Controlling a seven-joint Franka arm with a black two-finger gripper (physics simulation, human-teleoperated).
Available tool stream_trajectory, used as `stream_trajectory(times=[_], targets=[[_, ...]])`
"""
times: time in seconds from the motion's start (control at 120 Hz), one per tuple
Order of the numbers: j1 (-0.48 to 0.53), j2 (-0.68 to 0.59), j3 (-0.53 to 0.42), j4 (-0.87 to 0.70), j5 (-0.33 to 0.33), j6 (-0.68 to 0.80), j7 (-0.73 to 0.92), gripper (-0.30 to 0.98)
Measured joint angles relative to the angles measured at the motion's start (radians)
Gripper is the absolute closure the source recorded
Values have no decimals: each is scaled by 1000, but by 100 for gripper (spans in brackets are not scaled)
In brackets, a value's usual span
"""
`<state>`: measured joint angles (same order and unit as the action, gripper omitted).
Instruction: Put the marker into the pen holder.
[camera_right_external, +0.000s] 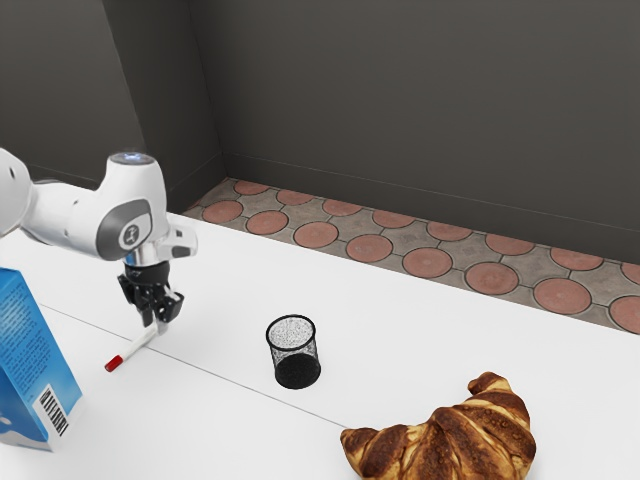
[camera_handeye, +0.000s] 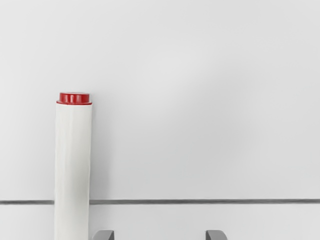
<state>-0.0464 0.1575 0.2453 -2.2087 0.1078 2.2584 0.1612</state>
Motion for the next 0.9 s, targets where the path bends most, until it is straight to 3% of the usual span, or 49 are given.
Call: stream_trajectory(times=[0.425, 0.9], targets=[[2, 41, 30, -31, 2, 91, 24, 46], [24, 127, 38, 38, -4, 124, 68, 45]])
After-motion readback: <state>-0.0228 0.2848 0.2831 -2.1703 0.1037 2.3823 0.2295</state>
